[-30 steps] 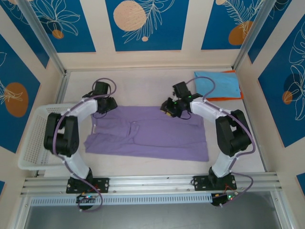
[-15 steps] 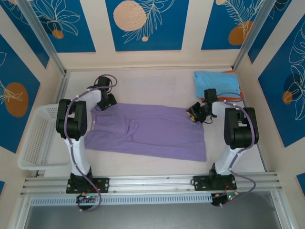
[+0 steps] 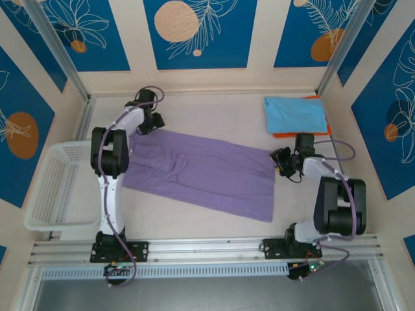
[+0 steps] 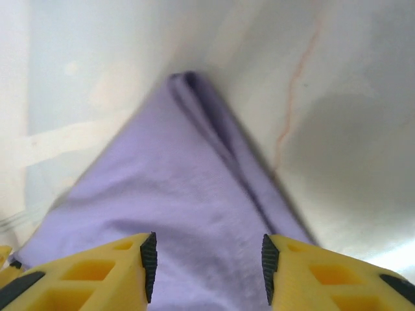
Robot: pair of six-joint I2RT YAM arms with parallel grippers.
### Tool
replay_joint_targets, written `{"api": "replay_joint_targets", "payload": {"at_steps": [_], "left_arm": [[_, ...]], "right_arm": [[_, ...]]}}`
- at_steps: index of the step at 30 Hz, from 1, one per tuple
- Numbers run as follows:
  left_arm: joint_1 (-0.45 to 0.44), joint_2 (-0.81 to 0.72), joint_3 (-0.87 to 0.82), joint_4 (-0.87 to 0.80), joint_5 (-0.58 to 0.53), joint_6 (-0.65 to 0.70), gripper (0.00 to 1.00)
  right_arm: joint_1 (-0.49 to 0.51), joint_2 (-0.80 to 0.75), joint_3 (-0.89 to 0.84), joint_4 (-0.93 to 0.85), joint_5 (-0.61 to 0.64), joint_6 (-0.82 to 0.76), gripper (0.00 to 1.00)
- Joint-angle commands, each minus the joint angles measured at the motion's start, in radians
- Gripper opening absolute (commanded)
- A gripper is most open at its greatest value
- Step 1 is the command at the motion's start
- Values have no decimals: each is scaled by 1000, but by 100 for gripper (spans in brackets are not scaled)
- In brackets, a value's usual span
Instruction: Fold and stack the t-shirts
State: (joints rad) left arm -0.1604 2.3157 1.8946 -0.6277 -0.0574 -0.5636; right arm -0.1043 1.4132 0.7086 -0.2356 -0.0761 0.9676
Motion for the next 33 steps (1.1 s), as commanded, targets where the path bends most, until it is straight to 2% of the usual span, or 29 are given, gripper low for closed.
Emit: {"api": "replay_joint_targets", "payload": {"at_steps": [1,4,7,10,17,20,23,30,33], "left_arm": [[-21,43,116,-74,36,42,59],[-29,89,208,-89,82,50,59],[-49,131,281,-89,144,59,60],[-76,121,319,-108,148,64,61],[-108,-158,25,-1,21,11,75],[-116,-282,-188,84,-48,-43,70],[-116,-338,-345,158,-93,-82,65],[-110,-200,-268,70,-90,-66,61],[-114,-138,-229,71,-64,-56,61]], "right_arm": [[57,-93,-8,-17,67,-28,50],[141,-78,37,-53,77,-80,49],[224,1,113,-117,85,-142,45],[296,98,195,-184,78,-199,42],[411,212,299,-244,154,-260,41],[430,312,395,-311,152,-307,40],[444,380,462,-349,143,-325,37],[466,416,471,-375,141,-289,38],[480,425,435,-360,93,-268,38]]}}
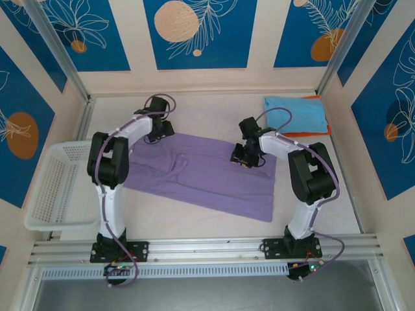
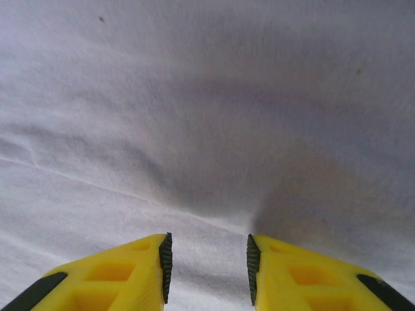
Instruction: Fold and stack the t-shirts
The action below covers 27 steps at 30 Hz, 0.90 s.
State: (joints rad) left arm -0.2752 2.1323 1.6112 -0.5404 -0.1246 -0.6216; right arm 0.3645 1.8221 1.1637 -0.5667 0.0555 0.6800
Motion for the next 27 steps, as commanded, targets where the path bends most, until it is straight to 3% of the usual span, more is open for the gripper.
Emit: {"api": "replay_joint_targets", "payload": {"at_steps": [1,8,11,19,23,27], "left_arm": [[-1,76,83,-27,18,3,61],[-50,265,336,-118,82,30,60],[-84,367,497,-162,124,42,60],[-188,642,984,-251,208,47,62],[-214,640,1029,-211,262,39,67],[-227,532,1022,-258,263,101,77]], "right_arm": [[18,14,-37,-18,-53,26,38],[97,-16,-144,21,-69,98,38],[168,-81,-199,22,14,165,39],[304,-185,-317,80,-27,404,40],[365,-211,-308,49,21,461,42],[354,-264,-244,-61,128,378,46]]}}
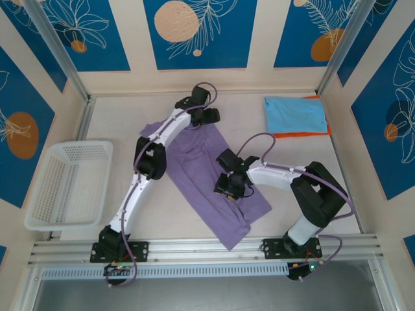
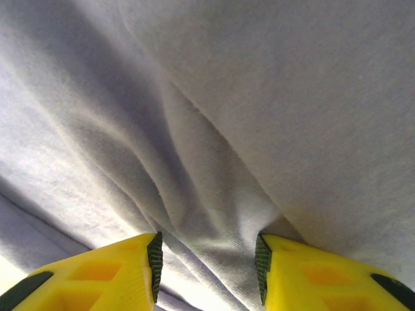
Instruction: Fold and stack the t-shirts
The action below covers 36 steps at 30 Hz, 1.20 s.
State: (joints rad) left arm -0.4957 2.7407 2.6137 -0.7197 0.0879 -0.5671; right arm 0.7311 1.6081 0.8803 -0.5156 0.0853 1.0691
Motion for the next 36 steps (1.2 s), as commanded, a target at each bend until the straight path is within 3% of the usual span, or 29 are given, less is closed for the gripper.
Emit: {"api": "replay_joint_targets", "payload": {"at_steps": [1,3,5,8,12,16,22,27,36], "left_arm": [[-7,-125,7,-107,46,70,79],[-6,-250,-89,-137,-8,105,81],[-3,-441,-348,-42,-62,112,83],[13,-679,-682,84,-161,71,85],[61,-851,-992,163,-225,-16,78],[119,-910,-1217,260,-215,-77,69],[159,-813,-1256,289,-186,-58,62],[178,-662,-1159,256,-191,-32,61],[178,-357,-729,140,-102,-16,61]], "right_arm": [[-15,-70,61,-138,130,-55,46],[-13,-109,98,-182,197,-125,48],[-11,-158,111,-192,218,-193,50],[16,-245,69,-112,144,-274,51],[77,-285,-2,-4,-21,-303,51],[163,-212,-2,-14,-83,-302,45],[221,-67,-20,31,-113,-236,39],[241,74,-8,96,-159,-184,35],[243,256,90,209,-187,-7,33]]}}
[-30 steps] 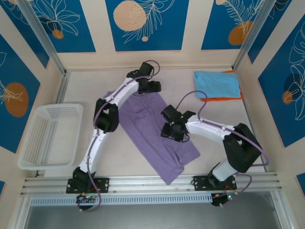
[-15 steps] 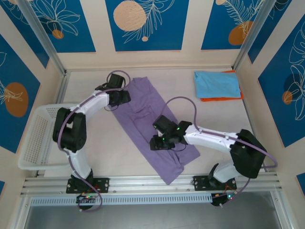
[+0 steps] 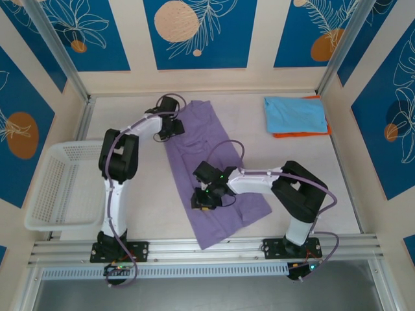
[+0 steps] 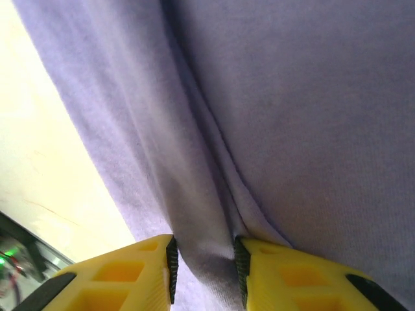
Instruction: Fold and stack the t-shirts
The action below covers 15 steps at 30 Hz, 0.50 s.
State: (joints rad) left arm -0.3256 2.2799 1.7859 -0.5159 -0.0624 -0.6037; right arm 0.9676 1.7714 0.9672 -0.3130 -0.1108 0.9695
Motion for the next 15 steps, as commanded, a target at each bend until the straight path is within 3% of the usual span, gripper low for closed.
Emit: {"api": "replay_joint_targets", "payload": {"at_steps": [1,9,15], "left_arm": [[9,147,179,-94,50,28,61],[19,461,761,-282,99,79,66],[65,485,829,-258,157,60,71]], "right_arm": [[5,117,29,15,10,122,34],[-25,278,243,-3,32,197,37],[-7,218,274,-33,47,186,43]]}}
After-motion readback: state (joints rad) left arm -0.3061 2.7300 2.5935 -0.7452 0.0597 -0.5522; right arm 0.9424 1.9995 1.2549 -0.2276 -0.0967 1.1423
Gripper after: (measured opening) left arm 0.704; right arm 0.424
